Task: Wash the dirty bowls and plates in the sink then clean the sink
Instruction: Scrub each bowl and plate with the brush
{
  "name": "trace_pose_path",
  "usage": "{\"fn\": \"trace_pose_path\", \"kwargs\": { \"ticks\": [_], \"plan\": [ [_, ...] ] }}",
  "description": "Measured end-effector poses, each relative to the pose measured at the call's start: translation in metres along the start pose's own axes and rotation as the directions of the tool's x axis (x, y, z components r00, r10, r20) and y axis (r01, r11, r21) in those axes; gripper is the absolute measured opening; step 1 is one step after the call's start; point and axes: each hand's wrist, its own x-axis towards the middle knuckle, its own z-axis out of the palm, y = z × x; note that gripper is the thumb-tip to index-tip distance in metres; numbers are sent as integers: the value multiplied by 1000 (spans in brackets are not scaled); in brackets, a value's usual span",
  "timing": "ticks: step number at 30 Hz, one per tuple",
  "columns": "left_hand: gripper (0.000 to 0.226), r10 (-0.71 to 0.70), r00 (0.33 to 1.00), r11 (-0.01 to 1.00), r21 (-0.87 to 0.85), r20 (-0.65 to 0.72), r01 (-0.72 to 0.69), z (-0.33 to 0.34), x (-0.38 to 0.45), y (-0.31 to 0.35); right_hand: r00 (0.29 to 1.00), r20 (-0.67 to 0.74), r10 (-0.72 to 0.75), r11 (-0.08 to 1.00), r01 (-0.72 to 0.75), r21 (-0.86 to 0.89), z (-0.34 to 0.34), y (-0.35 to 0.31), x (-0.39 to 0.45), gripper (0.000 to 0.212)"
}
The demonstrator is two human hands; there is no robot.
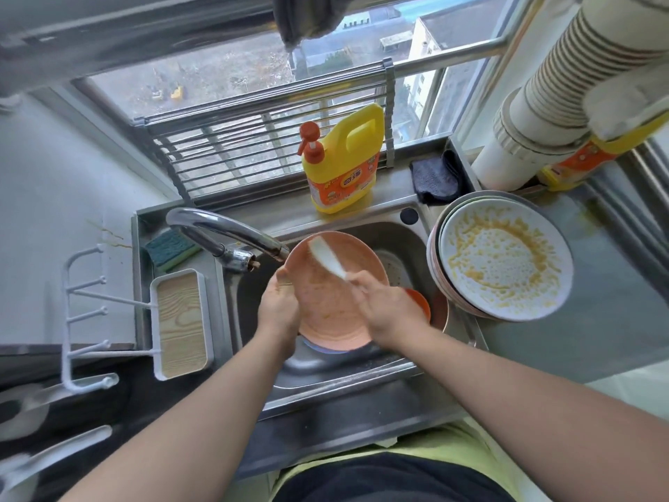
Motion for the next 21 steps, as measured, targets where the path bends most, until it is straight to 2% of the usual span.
{"fn": "trace_pose_path", "kwargs": {
  "ticks": [2, 4, 6, 9, 10, 12, 13, 14, 15, 17, 19, 21],
  "plan": [
    [58, -145, 989, 971, -196, -16, 139, 3, 7, 1, 992, 92, -88, 982, 71, 175, 21, -26, -13, 28],
    [68, -231, 973, 898, -381, 22, 222, -4, 25, -5, 982, 148, -118, 969, 81, 234, 37, -28, -40, 27],
    [65, -234, 971, 870, -434, 56, 235, -12, 37, -4, 977, 184, -105, 978, 68, 197, 38, -3, -55, 27],
    [38, -220, 975, 862, -468, 1, 195, -13, 33, -1, 972, 231, -44, 997, 26, 79, 20, 40, -60, 27],
    [36, -231, 972, 847, -484, 33, 218, -9, 32, -3, 968, 245, -47, 997, 31, 72, 16, 44, -60, 27],
    [63, -289, 947, 802, -505, 141, 320, 1, 27, -11, 964, 246, -100, 990, 71, 124, 16, 27, -55, 26],
    [80, -320, 933, 767, -533, 163, 356, 8, 24, -17, 971, 205, -120, 979, 82, 185, 20, 11, -49, 25],
    [87, -333, 930, 753, -550, 155, 361, 16, 20, -22, 982, 151, -115, 959, 70, 273, 23, -7, -41, 24],
    [82, -321, 939, 750, -573, 124, 331, 23, 12, -20, 990, 114, -82, 929, 34, 368, 26, -25, -32, 23],
    [51, -263, 965, 769, -603, 3, 211, 31, 5, -21, 993, 116, 1, 866, -59, 496, 28, -54, -16, 24],
    [30, -244, 966, 762, -633, -81, 139, 28, 14, -24, 988, 155, 16, 879, -88, 469, 31, -65, -9, 25],
    [34, -262, 964, 699, -696, -42, 160, 18, 23, -18, 986, 165, 7, 915, -73, 396, 27, -60, -12, 24]
  ]
}}
